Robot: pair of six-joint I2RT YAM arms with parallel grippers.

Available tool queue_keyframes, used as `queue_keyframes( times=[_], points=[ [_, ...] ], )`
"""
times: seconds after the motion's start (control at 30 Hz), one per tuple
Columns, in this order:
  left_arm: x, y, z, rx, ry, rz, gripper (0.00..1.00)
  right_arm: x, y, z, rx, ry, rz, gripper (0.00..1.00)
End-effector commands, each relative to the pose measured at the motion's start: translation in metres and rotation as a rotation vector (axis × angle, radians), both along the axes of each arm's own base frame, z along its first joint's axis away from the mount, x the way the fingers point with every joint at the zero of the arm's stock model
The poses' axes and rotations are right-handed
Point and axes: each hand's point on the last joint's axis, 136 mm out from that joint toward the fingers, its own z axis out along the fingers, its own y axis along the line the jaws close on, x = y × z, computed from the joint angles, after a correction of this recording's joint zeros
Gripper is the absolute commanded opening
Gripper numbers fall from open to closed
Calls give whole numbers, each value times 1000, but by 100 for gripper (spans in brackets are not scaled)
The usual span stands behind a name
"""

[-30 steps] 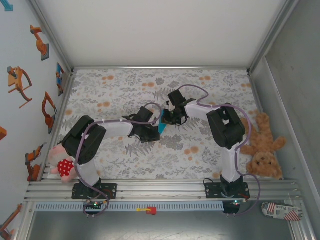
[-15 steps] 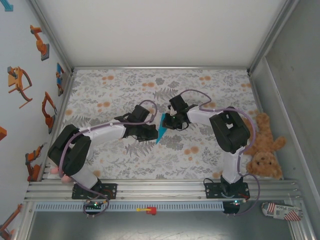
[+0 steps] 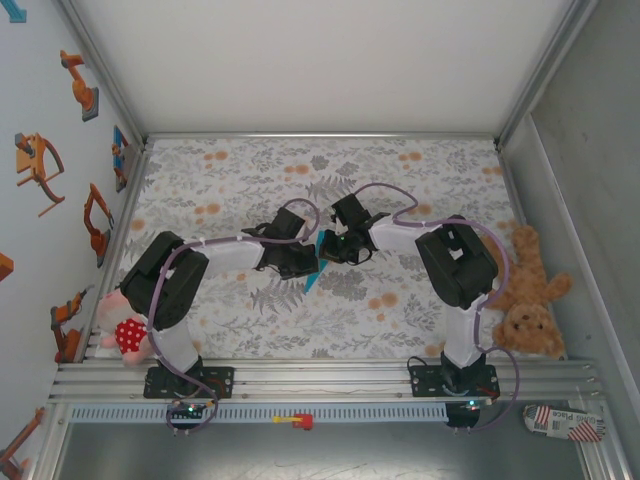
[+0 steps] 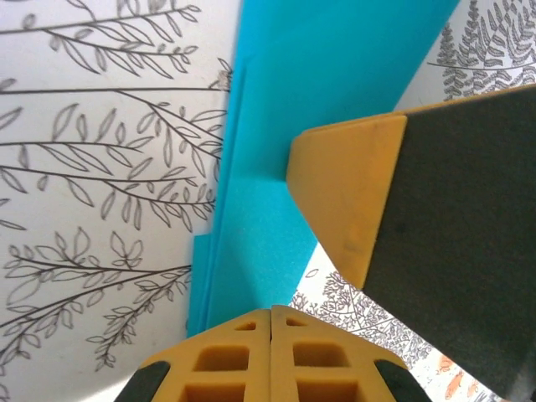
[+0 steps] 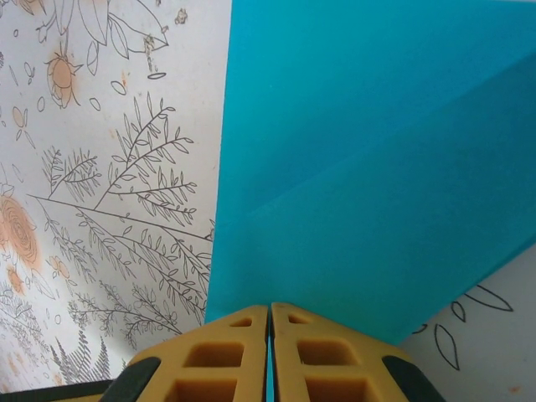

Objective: Fold a paper plane with a square sheet of paper (pick it up from the middle)

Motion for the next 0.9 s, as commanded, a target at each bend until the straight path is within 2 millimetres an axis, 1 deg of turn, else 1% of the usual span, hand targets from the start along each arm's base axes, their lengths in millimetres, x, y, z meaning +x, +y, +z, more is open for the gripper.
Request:
queue_keyframes(
  times=[0.0,0.2,0.27,0.37,0.6,0.87],
  points=[
    [-5,10,-15,38,29,31,4,6,-2,16,9,-17,-9,10],
    [-15,16,-26,69,55,11,4,35,-12,55,34,-165,18,12],
    [-16,17,-28,74,62,11,4,42,-16,58,15,-193,32,13],
    [-17,18,-29,78,64,6,4,46,-16,52,-4,-197,71,13],
    [-17,17,-28,77,65,4,4,44,-2,38,30,-169,170,13],
    [-16,15,-24,65,63,2,4,43,-1,21,12,-143,199,13]
  ],
)
